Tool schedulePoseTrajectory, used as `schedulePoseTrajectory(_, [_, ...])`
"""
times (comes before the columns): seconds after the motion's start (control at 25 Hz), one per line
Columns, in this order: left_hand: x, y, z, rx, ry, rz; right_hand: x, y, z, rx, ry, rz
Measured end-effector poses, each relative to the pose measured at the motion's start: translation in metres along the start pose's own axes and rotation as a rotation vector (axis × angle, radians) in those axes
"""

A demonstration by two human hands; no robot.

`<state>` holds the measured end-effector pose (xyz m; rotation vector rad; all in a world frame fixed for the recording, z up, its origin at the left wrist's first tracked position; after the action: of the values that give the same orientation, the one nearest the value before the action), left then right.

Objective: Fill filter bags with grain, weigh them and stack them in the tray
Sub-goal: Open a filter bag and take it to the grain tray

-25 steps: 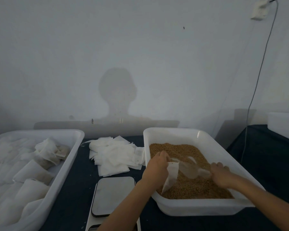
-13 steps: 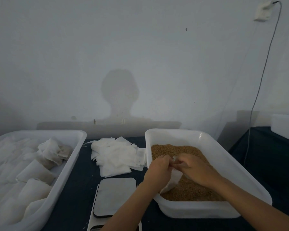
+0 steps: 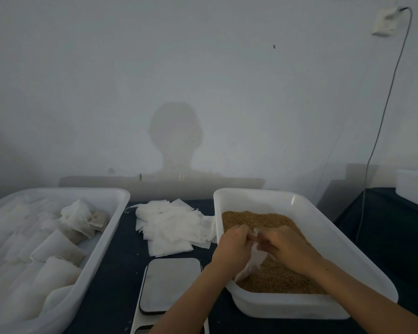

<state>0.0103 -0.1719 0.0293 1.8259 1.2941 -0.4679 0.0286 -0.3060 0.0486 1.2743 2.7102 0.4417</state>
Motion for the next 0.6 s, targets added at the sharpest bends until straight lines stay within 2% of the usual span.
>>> schedulePoseTrajectory(0.08, [-0.005, -0.002, -0.01, -0.025, -0.15, -0.03, -0.001, 0.004, -0.009, 0.009, 0.073, 0.104])
schedulePoseTrajectory(0.2, [-0.003, -0.014, -0.026, -0.026, -0.592, -0.05, 0.006, 0.015, -0.038, -0.021, 0.289, 0.196])
schedulePoseTrajectory(0.24, [0.001, -0.019, -0.03, -0.004, -0.67, -0.042, 0.011, 0.02, -0.049, -0.025, 0.337, 0.206])
schedulePoseTrajectory(0.4, [0.009, -0.033, -0.044, 0.07, -0.697, -0.007, 0.042, 0.042, -0.079, -0.062, 0.639, 0.27])
schedulePoseTrajectory(0.6, [0.013, -0.051, -0.081, -0.126, -0.716, 0.048, 0.091, 0.062, -0.071, -0.031, 0.972, 0.395])
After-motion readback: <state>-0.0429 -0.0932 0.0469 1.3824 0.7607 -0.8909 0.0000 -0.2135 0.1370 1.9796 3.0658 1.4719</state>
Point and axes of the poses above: each hand's wrist, its own y-axis towards the middle knuckle, its own z-axis out of the palm, x = y × z, the point moved 4 cm from there along y, towards the middle knuckle, and after that the axes turned 7 degrees about -y, right-handed, at the moved point
